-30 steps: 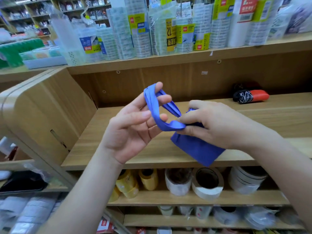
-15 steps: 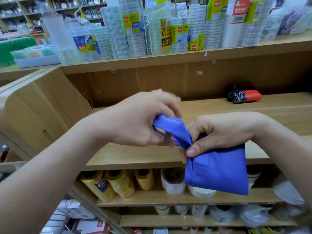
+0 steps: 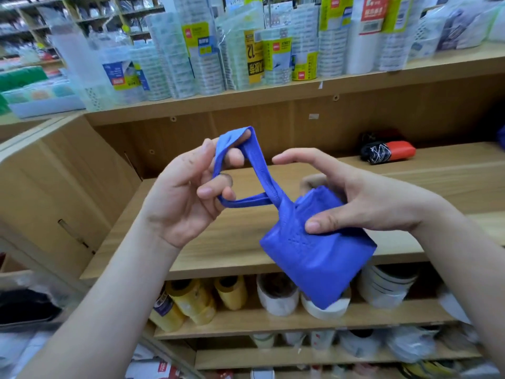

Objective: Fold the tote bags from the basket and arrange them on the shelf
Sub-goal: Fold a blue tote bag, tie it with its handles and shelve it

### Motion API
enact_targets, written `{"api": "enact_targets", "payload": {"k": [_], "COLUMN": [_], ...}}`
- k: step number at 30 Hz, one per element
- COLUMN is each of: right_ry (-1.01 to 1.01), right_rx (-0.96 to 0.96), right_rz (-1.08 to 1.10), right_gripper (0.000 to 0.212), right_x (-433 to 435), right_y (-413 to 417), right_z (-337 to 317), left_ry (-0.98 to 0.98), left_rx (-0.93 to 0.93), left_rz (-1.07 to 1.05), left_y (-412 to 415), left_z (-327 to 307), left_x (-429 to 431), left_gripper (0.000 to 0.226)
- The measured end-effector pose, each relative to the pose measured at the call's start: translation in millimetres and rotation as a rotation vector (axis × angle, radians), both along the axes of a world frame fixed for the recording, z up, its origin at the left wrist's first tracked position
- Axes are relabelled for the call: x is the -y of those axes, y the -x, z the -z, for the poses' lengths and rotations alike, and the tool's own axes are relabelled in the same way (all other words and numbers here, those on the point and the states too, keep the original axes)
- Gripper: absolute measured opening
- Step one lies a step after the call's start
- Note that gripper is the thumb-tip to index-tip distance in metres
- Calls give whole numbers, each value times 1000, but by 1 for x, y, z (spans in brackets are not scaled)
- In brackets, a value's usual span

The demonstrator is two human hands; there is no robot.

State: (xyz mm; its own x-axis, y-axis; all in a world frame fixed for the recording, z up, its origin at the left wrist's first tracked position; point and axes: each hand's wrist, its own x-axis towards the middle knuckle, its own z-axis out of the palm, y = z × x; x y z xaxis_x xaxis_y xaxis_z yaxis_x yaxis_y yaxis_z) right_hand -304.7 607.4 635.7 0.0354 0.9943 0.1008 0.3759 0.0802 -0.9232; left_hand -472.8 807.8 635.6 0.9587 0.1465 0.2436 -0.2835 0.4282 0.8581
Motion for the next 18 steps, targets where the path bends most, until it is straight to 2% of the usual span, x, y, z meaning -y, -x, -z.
{"api": "enact_targets", "payload": {"k": [2, 5, 7, 9, 12, 14, 17, 18], "right_ry": [-29, 34, 61, 28, -23, -4, 60, 84], "right_rx": [253, 819, 1007, 1000, 707, 488, 342, 303], "right_rz": [81, 145, 148, 170, 239, 215, 152, 131], "right_gripper": [79, 78, 69, 57, 37, 34, 29, 27], "right_x": [2, -5, -14, -18, -19, -17, -13, -12], "right_y": [8, 19, 22, 19, 7, -1, -6, -8], "right_z": [-7, -17, -20, -21, -16, -11, -5, -5], "left_ry": [47, 81, 100, 151, 248, 151, -84, -215], "left_rx": [-16, 6, 45, 83, 77, -8, -181, -207], "left_rz": [-7, 70, 148, 200, 192, 5, -284, -363], "left_y": [-2, -6, -10, -13, -11, -7, -2, 0], "left_z": [3, 2, -2, -2, 8, 13, 17, 15], "left_x": [-3, 2, 9, 13, 13, 13, 8, 5], "left_gripper": [61, 65, 64, 63, 58, 61, 72, 78]}}
